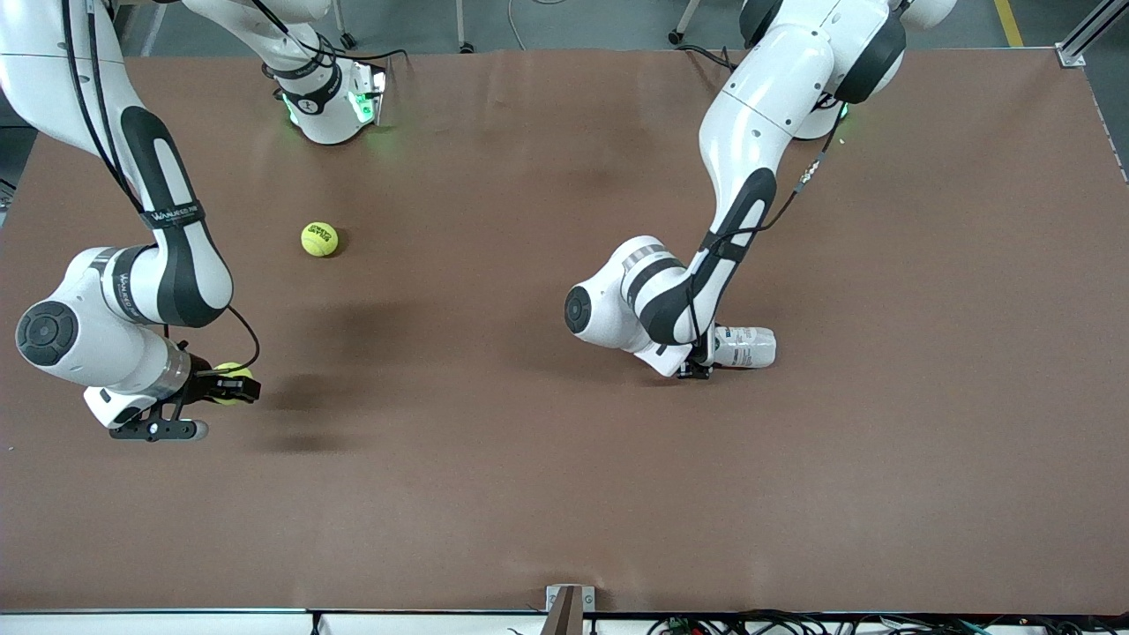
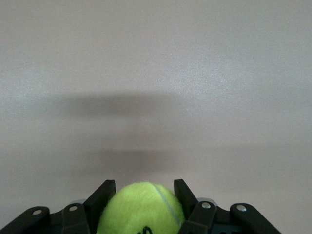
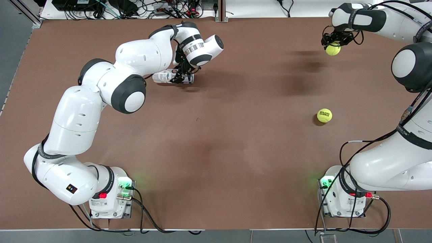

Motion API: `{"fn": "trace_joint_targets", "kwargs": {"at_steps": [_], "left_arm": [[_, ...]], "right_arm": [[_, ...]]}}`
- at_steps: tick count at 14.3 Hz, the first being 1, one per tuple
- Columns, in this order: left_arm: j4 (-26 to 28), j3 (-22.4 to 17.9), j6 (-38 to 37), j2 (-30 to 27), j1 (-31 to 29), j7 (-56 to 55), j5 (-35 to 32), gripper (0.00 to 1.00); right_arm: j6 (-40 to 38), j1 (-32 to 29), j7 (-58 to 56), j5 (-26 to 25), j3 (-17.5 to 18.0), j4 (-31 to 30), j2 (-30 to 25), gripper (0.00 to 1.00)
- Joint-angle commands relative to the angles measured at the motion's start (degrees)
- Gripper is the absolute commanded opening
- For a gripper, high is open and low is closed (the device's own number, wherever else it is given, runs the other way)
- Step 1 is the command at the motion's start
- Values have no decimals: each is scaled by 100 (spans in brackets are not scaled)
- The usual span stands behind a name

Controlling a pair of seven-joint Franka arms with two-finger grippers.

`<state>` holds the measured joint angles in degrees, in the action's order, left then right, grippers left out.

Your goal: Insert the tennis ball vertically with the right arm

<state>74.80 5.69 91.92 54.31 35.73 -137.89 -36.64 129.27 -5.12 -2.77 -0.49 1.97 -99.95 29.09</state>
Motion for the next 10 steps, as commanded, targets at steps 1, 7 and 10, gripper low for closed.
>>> {"fn": "trace_joint_targets", "kwargs": {"at_steps": [1, 7, 10], "left_arm": [[-62, -50, 19, 124, 13, 140, 43, 74], [-71, -24, 10, 71, -5, 350, 244, 69], [-80, -24, 10, 45, -5, 395, 271, 65]], "right_arm": [[-25, -42, -13, -13, 40, 20, -17, 38], [-16, -33, 4, -13, 40, 20, -17, 38], [2, -24, 5, -13, 40, 11, -8, 38]]}}
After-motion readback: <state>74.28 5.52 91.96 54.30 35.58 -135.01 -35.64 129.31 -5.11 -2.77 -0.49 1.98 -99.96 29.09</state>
